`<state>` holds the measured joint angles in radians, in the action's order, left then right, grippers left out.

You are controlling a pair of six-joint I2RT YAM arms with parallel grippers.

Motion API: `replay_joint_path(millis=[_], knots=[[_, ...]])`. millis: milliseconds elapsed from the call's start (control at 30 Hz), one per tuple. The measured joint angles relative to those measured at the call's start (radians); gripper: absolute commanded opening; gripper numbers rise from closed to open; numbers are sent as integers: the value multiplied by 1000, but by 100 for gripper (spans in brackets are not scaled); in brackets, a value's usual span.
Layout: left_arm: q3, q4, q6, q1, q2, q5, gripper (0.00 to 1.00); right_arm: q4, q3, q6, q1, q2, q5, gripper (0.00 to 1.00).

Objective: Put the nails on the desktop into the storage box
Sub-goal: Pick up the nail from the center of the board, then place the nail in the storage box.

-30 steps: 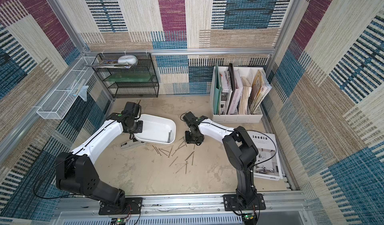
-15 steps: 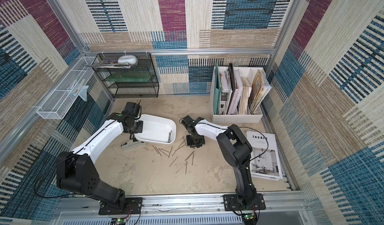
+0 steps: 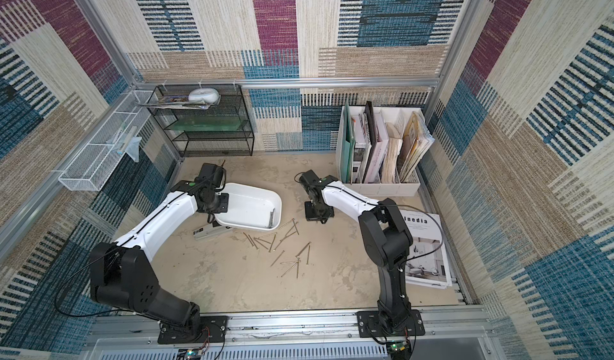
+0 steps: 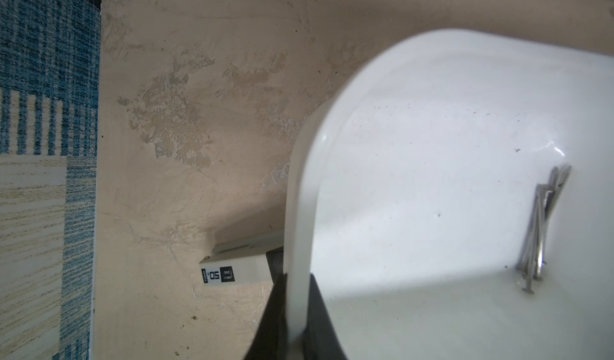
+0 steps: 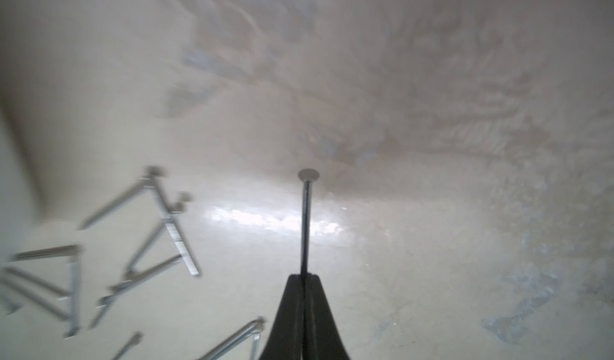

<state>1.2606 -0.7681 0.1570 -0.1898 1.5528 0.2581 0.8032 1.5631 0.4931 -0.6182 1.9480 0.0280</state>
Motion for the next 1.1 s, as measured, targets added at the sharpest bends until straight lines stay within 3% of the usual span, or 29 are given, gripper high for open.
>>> replay_joint_path(millis=[300,633,700,733,833,1100], knots=[[0,0,0,-1,1,0,0,-159,220,61,-137,93,-240,0],[0,0,0,-1,1,-3,0,-292,339,167,-185,309,-415,0],[0,0,0,-1,1,-3,0,-292,339,171,-185,314,-428,21],[0,0,0,-1,1,-3,0,-293,338,173,-185,312,-433,26],[0,0,0,-1,1,-3,0,-300,287,170,-177,270,-432,36],[0,0,0,-1,1,-3,0,-246,-23,158,-160,-78,-317,38]])
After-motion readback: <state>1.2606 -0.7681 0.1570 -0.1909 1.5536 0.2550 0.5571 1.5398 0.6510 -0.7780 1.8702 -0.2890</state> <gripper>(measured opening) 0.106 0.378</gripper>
